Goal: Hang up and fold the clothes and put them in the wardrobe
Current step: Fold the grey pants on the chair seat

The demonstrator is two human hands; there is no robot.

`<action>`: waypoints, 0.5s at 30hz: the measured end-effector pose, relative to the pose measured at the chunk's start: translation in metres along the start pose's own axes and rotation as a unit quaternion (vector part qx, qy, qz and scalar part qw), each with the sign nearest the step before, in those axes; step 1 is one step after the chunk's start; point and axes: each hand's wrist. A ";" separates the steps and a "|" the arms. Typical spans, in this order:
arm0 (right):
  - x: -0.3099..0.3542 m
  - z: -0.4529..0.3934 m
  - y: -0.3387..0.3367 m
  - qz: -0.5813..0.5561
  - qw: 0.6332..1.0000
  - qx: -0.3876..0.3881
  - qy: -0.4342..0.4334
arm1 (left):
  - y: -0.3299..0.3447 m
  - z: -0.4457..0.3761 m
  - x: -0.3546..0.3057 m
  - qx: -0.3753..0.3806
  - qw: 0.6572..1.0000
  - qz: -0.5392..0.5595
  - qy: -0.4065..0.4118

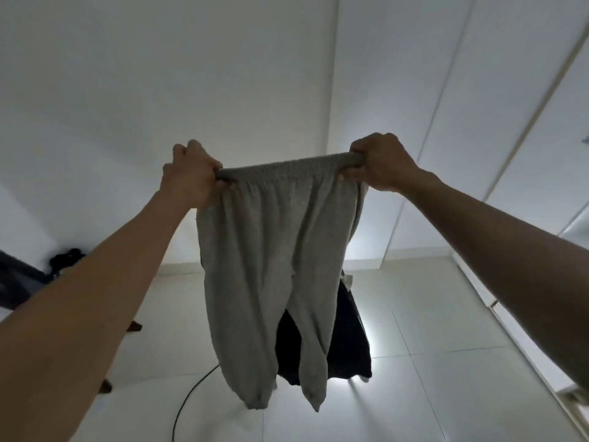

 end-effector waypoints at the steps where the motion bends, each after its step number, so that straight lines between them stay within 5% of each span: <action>1: 0.007 0.011 -0.016 -0.030 0.999 -0.044 -0.004 | -0.014 0.010 -0.004 -0.002 0.999 0.041 -0.031; 4: 0.025 0.039 -0.051 -0.042 0.993 -0.109 -0.034 | -0.042 0.037 -0.022 -0.005 0.983 0.183 -0.017; 9: 0.017 0.077 -0.081 0.082 0.991 -0.099 0.021 | -0.069 0.080 -0.067 -0.074 0.931 0.353 0.058; 15: -0.020 0.107 -0.116 0.088 0.982 -0.124 0.112 | -0.090 0.103 -0.121 -0.075 0.924 0.369 0.060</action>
Point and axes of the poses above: each hand's wrist, its own z-axis away from the middle knuckle, its own y-axis out of the palm, x = y × z, and after that the axes turned 11 degrees about x, right-handed
